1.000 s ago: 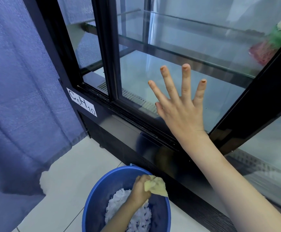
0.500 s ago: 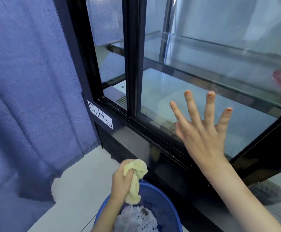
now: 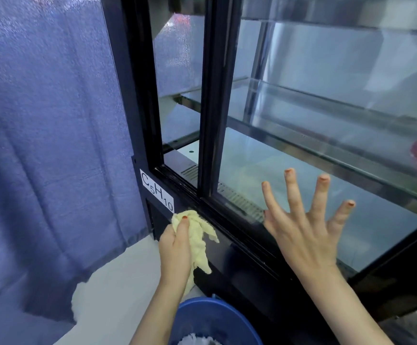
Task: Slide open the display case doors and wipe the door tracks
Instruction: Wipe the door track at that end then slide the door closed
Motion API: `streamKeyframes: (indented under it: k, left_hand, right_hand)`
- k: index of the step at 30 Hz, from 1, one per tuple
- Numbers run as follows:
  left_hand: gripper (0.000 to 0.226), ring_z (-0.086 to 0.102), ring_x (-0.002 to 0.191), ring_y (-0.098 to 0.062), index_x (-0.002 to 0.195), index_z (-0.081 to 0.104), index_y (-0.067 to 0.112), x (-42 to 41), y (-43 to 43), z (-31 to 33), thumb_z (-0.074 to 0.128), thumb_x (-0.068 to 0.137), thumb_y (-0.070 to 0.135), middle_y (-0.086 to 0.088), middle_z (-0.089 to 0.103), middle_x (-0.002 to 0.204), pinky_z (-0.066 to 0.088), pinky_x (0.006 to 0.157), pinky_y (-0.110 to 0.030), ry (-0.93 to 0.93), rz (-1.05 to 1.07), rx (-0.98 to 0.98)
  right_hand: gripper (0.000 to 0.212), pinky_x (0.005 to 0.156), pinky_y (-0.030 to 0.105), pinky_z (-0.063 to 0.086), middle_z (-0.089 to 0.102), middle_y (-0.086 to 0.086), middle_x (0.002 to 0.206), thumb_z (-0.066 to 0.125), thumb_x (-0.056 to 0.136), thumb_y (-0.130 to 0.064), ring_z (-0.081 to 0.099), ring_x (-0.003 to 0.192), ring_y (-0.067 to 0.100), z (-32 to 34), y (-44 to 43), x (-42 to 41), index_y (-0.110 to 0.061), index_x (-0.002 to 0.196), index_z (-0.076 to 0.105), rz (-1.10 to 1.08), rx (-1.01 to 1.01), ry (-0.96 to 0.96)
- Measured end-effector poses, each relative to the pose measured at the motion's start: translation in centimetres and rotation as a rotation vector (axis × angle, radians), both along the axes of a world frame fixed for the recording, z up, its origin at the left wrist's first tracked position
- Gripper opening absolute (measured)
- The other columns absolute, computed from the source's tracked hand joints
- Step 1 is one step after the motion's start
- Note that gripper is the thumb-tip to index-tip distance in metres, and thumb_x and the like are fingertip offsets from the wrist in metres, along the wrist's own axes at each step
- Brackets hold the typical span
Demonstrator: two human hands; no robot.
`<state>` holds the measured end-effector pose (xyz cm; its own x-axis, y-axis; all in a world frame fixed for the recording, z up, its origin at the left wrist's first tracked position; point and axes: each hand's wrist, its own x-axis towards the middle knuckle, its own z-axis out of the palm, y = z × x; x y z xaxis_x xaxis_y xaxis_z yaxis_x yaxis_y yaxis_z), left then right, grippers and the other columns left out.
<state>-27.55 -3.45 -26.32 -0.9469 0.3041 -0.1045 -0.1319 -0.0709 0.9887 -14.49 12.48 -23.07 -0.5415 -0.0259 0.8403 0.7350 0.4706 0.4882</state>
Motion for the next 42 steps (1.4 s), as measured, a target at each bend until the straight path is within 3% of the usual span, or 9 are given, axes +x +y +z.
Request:
streamKeyframes:
  k: [5, 12, 15, 19, 24, 31, 34, 37, 42]
  left_hand:
    - [0.023, 0.058, 0.056, -0.008, 0.077, 0.063, 0.01, -0.2, -0.3, 1.7, 0.047, 0.094, 0.012, 0.007, 0.063, 0.055, 0.043, 0.045, -0.013, -0.046, -0.047, 0.047]
    - [0.015, 0.055, 0.078, -0.015, 0.093, 0.057, 0.013, -1.5, 0.4, 2.5, 0.043, 0.096, 0.01, -0.004, 0.059, 0.086, 0.044, 0.067, -0.027, -0.042, 0.074, 0.108]
    - [0.017, 0.051, 0.074, -0.017, 0.082, 0.055, 0.012, -2.1, 0.8, 2.4, 0.045, 0.096, 0.014, -0.007, 0.054, 0.081, 0.041, 0.065, -0.029, -0.08, 0.153, 0.167]
    - [0.026, 0.052, 0.06, -0.011, 0.07, 0.056, 0.011, -2.7, 0.9, 2.9, 0.05, 0.095, 0.014, 0.006, 0.058, 0.058, 0.043, 0.052, -0.021, -0.064, 0.183, 0.242]
    - [0.022, 0.057, 0.072, -0.015, 0.078, 0.055, 0.014, -4.3, 0.5, 3.4, 0.046, 0.097, 0.019, 0.001, 0.061, 0.073, 0.046, 0.071, -0.034, 0.078, 0.287, 0.222]
    - [0.024, 0.054, 0.07, -0.012, 0.076, 0.051, 0.015, -6.8, 2.5, 3.6, 0.043, 0.098, 0.015, -0.003, 0.056, 0.076, 0.045, 0.066, -0.023, 0.161, 0.233, 0.177]
    - [0.032, 0.049, 0.06, -0.004, 0.073, 0.052, 0.02, -8.4, 4.4, 1.8, 0.041, 0.097, 0.003, 0.005, 0.053, 0.067, 0.039, 0.055, -0.013, 0.361, -0.116, 0.025]
    - [0.022, 0.053, 0.073, -0.015, 0.078, 0.052, 0.016, -9.4, 5.8, -1.8, 0.037, 0.09, 0.005, -0.002, 0.057, 0.077, 0.043, 0.069, -0.021, 0.735, -0.521, -0.363]
    - [0.04, 0.05, 0.091, -0.014, 0.099, 0.058, 0.011, -10.8, 5.4, -3.8, 0.029, 0.091, 0.037, -0.001, 0.057, 0.097, 0.042, 0.088, -0.033, 1.152, -0.601, -0.641]
  right_hand:
    - [0.023, 0.107, 0.063, 0.011, 0.048, 0.01, 0.136, 0.061, 0.084, -0.029, 0.021, 0.139, 0.043, 0.6, -1.1, -1.2, -0.026, 0.106, 0.068, 0.071, -0.013, 0.089]
    - [0.021, 0.102, 0.051, 0.031, 0.063, 0.013, 0.123, 0.06, 0.083, -0.01, 0.043, 0.123, 0.037, 4.4, -2.0, -6.3, -0.018, 0.101, 0.066, 0.377, -0.056, 0.005]
    - [0.039, 0.109, 0.054, 0.018, 0.046, 0.008, 0.143, 0.048, 0.089, -0.017, 0.033, 0.132, 0.037, 5.3, -1.2, -8.1, -0.026, 0.125, 0.06, 0.278, 0.002, -0.128]
    - [0.062, 0.112, 0.057, -0.007, 0.013, 0.012, 0.155, 0.045, 0.09, -0.039, 0.011, 0.14, 0.041, 4.1, 0.0, -7.7, -0.027, 0.149, 0.028, -0.016, 0.103, -0.257]
    - [0.068, 0.114, 0.056, -0.008, 0.012, 0.012, 0.157, 0.046, 0.09, -0.042, 0.004, 0.142, 0.041, 4.1, 0.3, -7.4, -0.023, 0.15, 0.021, -0.003, 0.076, -0.26]
    - [0.056, 0.115, 0.055, -0.007, 0.009, 0.012, 0.158, 0.034, 0.096, -0.035, 0.004, 0.144, 0.04, 3.9, 0.7, -6.0, -0.023, 0.15, 0.025, 0.015, 0.057, -0.27]
    - [0.055, 0.116, 0.053, -0.005, 0.015, 0.011, 0.158, 0.032, 0.095, -0.032, 0.01, 0.143, 0.039, 4.0, 0.8, -5.4, -0.022, 0.149, 0.029, 0.037, 0.056, -0.261]
    - [0.056, 0.116, 0.053, -0.002, 0.018, 0.01, 0.157, 0.032, 0.096, -0.033, 0.013, 0.143, 0.038, 4.1, 0.8, -4.8, -0.021, 0.15, 0.027, 0.015, 0.076, -0.263]
    - [0.055, 0.113, 0.051, 0.006, 0.024, 0.008, 0.156, 0.034, 0.096, -0.036, 0.018, 0.142, 0.038, 4.0, 0.7, -4.1, -0.022, 0.149, 0.031, -0.023, 0.122, -0.259]
